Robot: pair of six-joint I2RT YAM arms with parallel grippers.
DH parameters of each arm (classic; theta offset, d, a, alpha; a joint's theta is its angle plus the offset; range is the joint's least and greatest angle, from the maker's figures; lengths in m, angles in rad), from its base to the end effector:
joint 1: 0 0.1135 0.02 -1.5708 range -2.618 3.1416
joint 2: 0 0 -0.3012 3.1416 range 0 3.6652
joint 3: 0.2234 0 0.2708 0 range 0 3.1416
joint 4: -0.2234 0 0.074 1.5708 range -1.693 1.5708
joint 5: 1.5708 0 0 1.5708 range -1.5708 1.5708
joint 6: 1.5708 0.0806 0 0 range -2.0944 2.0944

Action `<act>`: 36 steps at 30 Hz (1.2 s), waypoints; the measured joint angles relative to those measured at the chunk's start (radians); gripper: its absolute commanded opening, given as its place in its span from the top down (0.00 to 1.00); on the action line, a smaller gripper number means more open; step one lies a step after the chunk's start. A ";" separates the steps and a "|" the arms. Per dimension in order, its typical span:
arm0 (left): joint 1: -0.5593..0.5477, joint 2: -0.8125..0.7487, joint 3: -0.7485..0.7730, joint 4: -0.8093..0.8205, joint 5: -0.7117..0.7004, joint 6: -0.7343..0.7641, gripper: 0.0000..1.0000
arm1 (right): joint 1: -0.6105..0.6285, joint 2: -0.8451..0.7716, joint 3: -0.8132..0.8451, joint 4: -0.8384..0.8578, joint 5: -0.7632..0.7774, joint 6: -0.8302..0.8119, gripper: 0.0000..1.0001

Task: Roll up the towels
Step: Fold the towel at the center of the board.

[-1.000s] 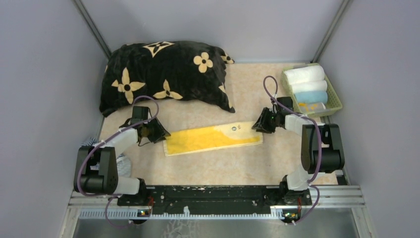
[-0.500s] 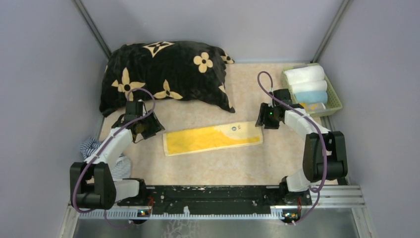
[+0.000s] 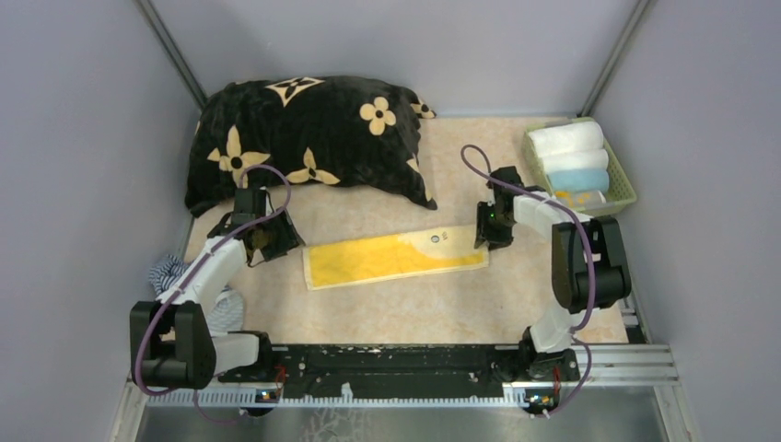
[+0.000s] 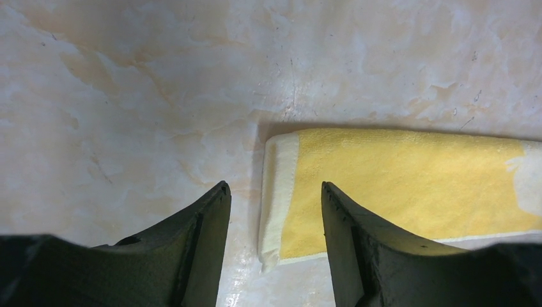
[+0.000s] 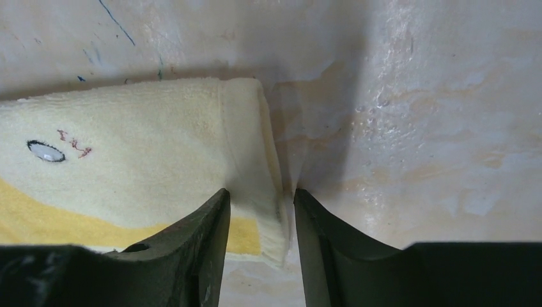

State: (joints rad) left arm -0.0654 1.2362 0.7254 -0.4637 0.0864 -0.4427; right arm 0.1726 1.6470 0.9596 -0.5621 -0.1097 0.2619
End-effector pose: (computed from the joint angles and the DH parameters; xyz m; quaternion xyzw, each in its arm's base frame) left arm 0.2664 -0.0244 0.1936 -0.1666 0.9404 -0.1137 0.2737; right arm 0.3273 0.0660 0.1464 0.0352 0.9850 0.0873 0.1443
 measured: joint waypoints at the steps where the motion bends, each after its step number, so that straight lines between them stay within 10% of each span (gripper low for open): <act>1: 0.000 0.000 0.000 -0.001 0.000 0.002 0.40 | 0.003 0.013 0.014 -0.013 0.006 0.002 0.60; 11: 0.000 0.000 0.000 -0.007 0.000 0.020 0.39 | 0.062 0.092 0.105 -0.113 0.126 0.013 0.69; 21: 0.000 0.000 0.000 -0.012 0.011 0.021 0.40 | 0.074 0.162 0.167 -0.183 0.134 0.020 1.00; 36: -0.001 -0.031 -0.029 -0.008 0.183 -0.003 0.34 | -0.097 0.116 0.202 -0.306 0.378 0.027 1.00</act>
State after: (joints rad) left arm -0.0662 1.2049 0.6960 -0.4713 0.2699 -0.4461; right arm 0.0753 1.7634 1.1614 -0.8684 0.2684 0.2893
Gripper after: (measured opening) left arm 0.649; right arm 0.027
